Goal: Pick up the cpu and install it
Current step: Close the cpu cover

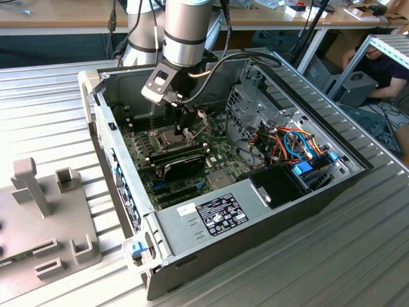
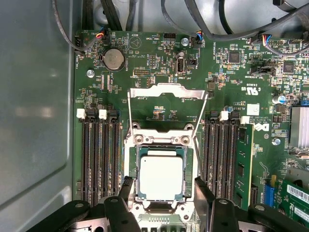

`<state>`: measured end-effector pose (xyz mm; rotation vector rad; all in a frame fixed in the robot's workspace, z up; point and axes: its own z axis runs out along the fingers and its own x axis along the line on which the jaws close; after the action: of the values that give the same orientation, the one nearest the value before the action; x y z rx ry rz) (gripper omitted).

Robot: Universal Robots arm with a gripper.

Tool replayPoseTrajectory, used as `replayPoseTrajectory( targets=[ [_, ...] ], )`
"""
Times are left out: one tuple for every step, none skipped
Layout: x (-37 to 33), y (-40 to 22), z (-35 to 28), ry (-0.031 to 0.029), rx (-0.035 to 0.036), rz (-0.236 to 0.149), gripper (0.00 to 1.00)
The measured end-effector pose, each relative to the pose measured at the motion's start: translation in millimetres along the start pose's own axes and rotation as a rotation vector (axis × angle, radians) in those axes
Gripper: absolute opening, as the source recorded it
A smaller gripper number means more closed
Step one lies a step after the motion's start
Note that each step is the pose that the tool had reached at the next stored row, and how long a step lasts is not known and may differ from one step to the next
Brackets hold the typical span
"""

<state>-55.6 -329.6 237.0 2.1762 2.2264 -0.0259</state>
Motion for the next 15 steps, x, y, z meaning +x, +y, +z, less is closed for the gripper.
replayPoseTrajectory(
  targets=[
    [0.0,0.0,0.0,0.0001,0.0000,0.000,0.62],
    [0.0,0.0,0.0,0.0000,0.0000,0.000,0.62],
    [0.0,0.0,0.0,0.0001,-0.0001,0.000,0.62],
    [0.0,0.0,0.0,0.0001,0.0000,0.000,0.62],
    [0.0,0.0,-0.1,0.0000,0.0000,0.000,0.62],
    [0.0,0.0,-0.1,0.0000,0.0000,0.000,0.62],
    [0.0,0.0,-0.1,0.0000,0.0000,0.000,0.60],
    [0.0,0.0,-0.1,0.0001,-0.0001,0.000,0.60],
    [0.0,0.0,-0.1,0.0000,0.0000,0.000,0.53],
    [0.0,0.0,-0.1,0.0000,0.0000,0.000,0.47],
    [0.0,0.0,-0.1,0.0000,0.0000,0.000,0.47],
    [0.0,0.0,-0.1,0.0001,0.0000,0.000,0.41],
    [0.0,0.0,-0.1,0.0001,0.0000,0.000,0.35],
    [0.0,0.0,-0.1,0.0000,0.0000,0.000,0.29],
    [0.0,0.0,-0.2,0.0000,0.0000,0.000,0.29]
  ],
)
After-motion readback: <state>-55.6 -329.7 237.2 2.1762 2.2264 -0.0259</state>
